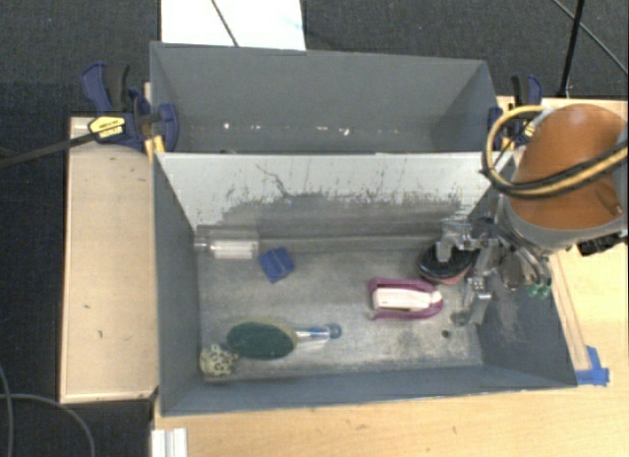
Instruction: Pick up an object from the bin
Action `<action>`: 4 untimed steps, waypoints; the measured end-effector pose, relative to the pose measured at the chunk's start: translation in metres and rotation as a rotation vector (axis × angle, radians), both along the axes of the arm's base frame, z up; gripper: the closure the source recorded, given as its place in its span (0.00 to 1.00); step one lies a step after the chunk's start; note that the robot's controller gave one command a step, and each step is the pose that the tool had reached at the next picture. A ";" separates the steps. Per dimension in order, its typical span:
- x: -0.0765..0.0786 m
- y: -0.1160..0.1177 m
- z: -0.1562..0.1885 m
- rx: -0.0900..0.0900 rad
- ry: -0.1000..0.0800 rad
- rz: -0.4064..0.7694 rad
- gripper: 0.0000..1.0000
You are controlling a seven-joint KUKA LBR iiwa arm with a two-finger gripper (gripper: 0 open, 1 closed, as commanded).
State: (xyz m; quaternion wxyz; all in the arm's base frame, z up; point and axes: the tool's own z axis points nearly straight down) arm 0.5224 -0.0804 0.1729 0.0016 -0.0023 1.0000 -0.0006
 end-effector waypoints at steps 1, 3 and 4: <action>-0.006 0.011 0.033 0.000 -0.004 0.236 0.00; 0.057 -0.047 -0.098 0.004 -0.013 -0.182 0.00; 0.056 -0.047 -0.098 0.003 -0.006 -0.180 1.00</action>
Offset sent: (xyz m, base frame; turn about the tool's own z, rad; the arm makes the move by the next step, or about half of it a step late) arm -0.0072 0.0103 0.0315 -0.2353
